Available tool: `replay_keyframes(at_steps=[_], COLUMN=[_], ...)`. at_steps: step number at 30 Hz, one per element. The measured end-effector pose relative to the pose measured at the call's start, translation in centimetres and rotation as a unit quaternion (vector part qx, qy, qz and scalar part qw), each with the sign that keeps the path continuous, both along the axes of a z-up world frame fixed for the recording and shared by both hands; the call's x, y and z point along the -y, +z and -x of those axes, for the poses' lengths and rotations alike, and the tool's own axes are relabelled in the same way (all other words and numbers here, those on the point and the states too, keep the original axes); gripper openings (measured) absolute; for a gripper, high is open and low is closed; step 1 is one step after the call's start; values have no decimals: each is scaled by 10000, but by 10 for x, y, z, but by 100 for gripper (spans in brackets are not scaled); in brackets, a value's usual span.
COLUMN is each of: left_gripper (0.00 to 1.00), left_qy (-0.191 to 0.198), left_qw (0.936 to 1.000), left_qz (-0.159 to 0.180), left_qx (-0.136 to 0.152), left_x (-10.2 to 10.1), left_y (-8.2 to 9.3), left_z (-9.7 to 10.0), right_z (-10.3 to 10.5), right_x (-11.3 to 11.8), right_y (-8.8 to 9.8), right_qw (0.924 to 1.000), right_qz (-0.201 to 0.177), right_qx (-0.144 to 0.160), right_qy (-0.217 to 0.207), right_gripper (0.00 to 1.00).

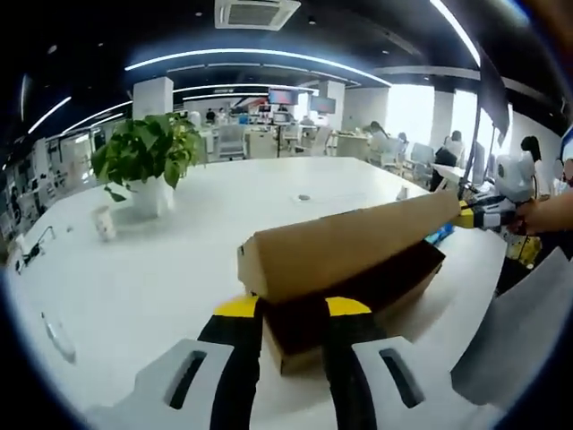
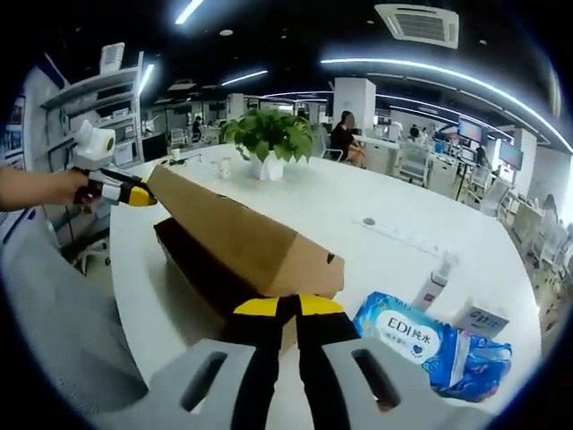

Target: Operate the shoe box by opening the lid, removing the specified soft item, and placing it in the target area until the item is outside and the box remains undamaged.

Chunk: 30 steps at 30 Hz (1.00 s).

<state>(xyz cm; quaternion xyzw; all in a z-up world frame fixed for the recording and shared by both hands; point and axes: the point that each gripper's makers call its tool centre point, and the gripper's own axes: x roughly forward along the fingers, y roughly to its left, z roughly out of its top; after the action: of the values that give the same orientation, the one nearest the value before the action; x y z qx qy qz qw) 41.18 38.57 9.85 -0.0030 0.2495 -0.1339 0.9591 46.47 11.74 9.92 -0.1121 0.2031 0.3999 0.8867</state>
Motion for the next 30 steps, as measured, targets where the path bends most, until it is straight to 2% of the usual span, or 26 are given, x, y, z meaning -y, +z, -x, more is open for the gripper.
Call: replay_keyframes(at_steps=[12,15,22,25,30], left_gripper=[26,26,28,29,29], left_qy=[-95,-128,-209,-168,-138], left_qw=[9992,9988,9971,9967,9963], left_qz=[-253,-308,-403,-347,-359], left_qx=[-289,-351,-604,-712,-771], left_x=[1,2,8,8,8], left_y=[-21,-25,-42,-49,-56], left_z=[12,15,21,23,24], right_z=[20,24,30,32,33], right_x=[-1,-2,-1,-2,-4], right_y=[-22,-26,-42,-49,-57], right_qw=[9989,9985,9975,9970,9963], right_qz=[296,327,512,557,663], right_qx=[-75,-123,-214,-296,-327], right_qy=[353,411,446,444,436], right_gripper=[6,10,12,13,14])
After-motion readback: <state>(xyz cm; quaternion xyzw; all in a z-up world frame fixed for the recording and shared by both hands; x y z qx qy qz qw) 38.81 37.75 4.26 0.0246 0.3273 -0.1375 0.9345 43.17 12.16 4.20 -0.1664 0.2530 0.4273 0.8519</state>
